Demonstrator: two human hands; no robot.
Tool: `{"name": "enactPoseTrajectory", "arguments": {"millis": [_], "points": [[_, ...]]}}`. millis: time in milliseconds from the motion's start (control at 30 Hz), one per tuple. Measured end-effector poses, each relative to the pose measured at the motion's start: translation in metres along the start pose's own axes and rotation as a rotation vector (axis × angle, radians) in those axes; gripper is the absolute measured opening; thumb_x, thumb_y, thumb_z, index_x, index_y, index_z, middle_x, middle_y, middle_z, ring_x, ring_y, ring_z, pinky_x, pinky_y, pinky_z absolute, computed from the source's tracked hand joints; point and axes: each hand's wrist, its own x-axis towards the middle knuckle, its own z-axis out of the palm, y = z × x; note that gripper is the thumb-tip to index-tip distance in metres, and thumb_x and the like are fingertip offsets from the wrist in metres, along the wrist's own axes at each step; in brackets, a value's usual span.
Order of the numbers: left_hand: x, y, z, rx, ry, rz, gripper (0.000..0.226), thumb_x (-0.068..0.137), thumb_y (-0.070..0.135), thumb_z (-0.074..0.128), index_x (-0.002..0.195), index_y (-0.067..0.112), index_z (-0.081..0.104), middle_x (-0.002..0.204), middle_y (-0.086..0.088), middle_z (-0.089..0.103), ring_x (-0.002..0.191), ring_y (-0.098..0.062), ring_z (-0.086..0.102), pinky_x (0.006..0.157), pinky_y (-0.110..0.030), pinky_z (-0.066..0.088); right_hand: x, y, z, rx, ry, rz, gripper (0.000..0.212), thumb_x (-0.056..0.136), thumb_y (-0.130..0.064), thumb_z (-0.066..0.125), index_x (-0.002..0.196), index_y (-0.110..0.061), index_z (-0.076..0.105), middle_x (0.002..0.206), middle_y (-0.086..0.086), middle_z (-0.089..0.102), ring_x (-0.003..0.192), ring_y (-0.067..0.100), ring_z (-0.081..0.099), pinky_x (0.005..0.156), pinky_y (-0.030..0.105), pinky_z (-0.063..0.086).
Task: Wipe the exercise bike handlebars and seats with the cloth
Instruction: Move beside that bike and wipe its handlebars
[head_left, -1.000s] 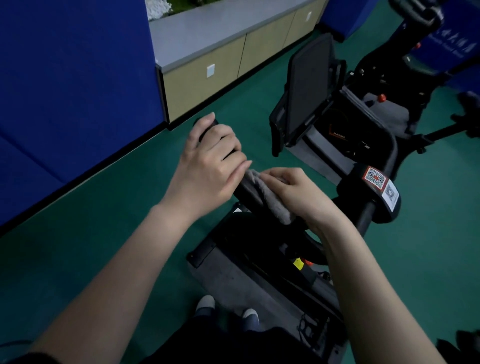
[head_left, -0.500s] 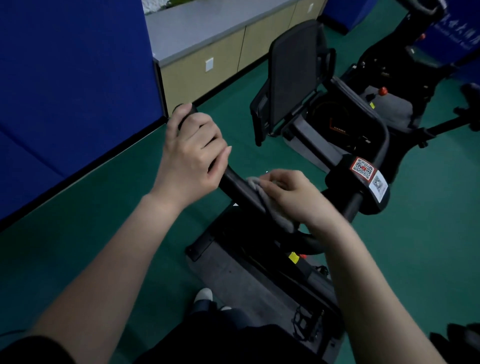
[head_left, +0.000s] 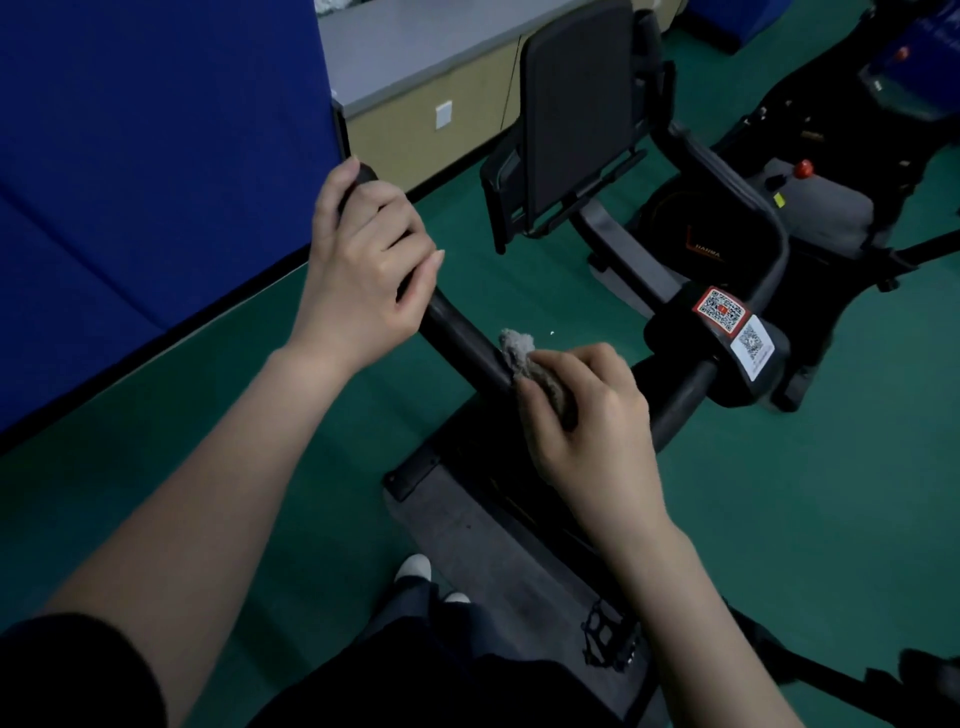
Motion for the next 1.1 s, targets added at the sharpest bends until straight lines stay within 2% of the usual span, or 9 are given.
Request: {"name": "enactPoseTrajectory", "arguments": {"millis": [133,267,433,633,800,900,1033,1100], "points": [[0.000,0.002,0.001,0.013,0.010,-0.009,0.029,0.094,0.019,0.051,0.073,0.006,0.065,0.076,-0.004,0.059,0.097,-0.024,0.053,0.115,-0.040,0.013,0.004,-0.012,0.012,0.060,0.108,-0.031,0.017,0.086,-0.012,0.066,0.102,-0.005,0.068,0.091,0.009,0.058,0.085,0.026,0.055,0.075,0.025,0.041],[0.000,-0.002,0.001,0.017,-0.001,0.017,0.031,0.096,0.021,0.050,0.074,0.007,0.065,0.077,-0.003,0.059,0.097,-0.023,0.053,0.114,-0.041,0.014,-0.001,-0.008,0.012,0.024,0.127,-0.091,0.015,0.086,-0.010,0.067,0.099,-0.003,0.068,0.088,0.009,0.057,0.083,0.024,0.053,0.074,0.022,0.038],[0.000,-0.008,0.003,0.000,0.005,0.060,0.031,0.097,0.022,0.049,0.074,0.008,0.065,0.078,-0.003,0.061,0.098,-0.022,0.052,0.113,-0.041,0.015,-0.017,-0.003,0.011,-0.037,0.239,0.005,0.014,0.083,-0.006,0.069,0.097,-0.003,0.069,0.086,0.007,0.058,0.081,0.024,0.054,0.074,0.019,0.036],[0.002,-0.017,0.001,-0.049,0.002,0.159,0.032,0.097,0.025,0.048,0.075,0.012,0.066,0.080,-0.002,0.062,0.100,-0.021,0.050,0.112,-0.038,0.013,-0.008,-0.034,0.049,-0.097,0.407,-0.018,0.019,0.082,0.002,0.069,0.101,0.001,0.067,0.090,0.012,0.058,0.082,0.026,0.052,0.076,0.027,0.041],[0.004,-0.027,-0.004,-0.143,-0.059,0.242,0.030,0.097,0.031,0.049,0.083,0.013,0.068,0.087,-0.002,0.063,0.103,-0.024,0.052,0.109,-0.041,0.017,-0.017,-0.049,0.068,-0.151,0.585,0.134,0.020,0.086,-0.003,0.062,0.105,0.001,0.066,0.095,0.011,0.056,0.089,0.021,0.050,0.087,0.016,0.035],[0.004,-0.030,-0.005,-0.162,-0.099,0.278,0.029,0.096,0.034,0.049,0.087,0.013,0.068,0.090,-0.002,0.063,0.105,-0.026,0.054,0.110,-0.041,0.016,-0.020,-0.063,0.087,-0.153,0.714,0.231,0.021,0.089,-0.009,0.058,0.106,0.001,0.066,0.097,0.011,0.056,0.092,0.020,0.051,0.090,0.019,0.038],[0.004,-0.033,-0.003,-0.226,-0.099,0.309,0.029,0.095,0.033,0.050,0.089,0.012,0.069,0.091,-0.003,0.063,0.106,-0.023,0.045,0.111,-0.039,0.011,-0.018,-0.081,0.110,-0.052,1.031,0.431,0.019,0.091,-0.008,0.055,0.105,0.004,0.062,0.101,0.013,0.053,0.097,0.014,0.050,0.092,0.013,0.037],[0.003,-0.035,-0.002,-0.240,-0.108,0.321,0.029,0.096,0.033,0.049,0.089,0.012,0.068,0.091,-0.004,0.063,0.106,-0.023,0.044,0.111,-0.039,0.009,-0.015,-0.087,0.118,0.077,1.242,0.604,0.014,0.093,-0.009,0.055,0.106,-0.004,0.057,0.105,0.010,0.052,0.099,0.016,0.052,0.091,0.016,0.040]]}}
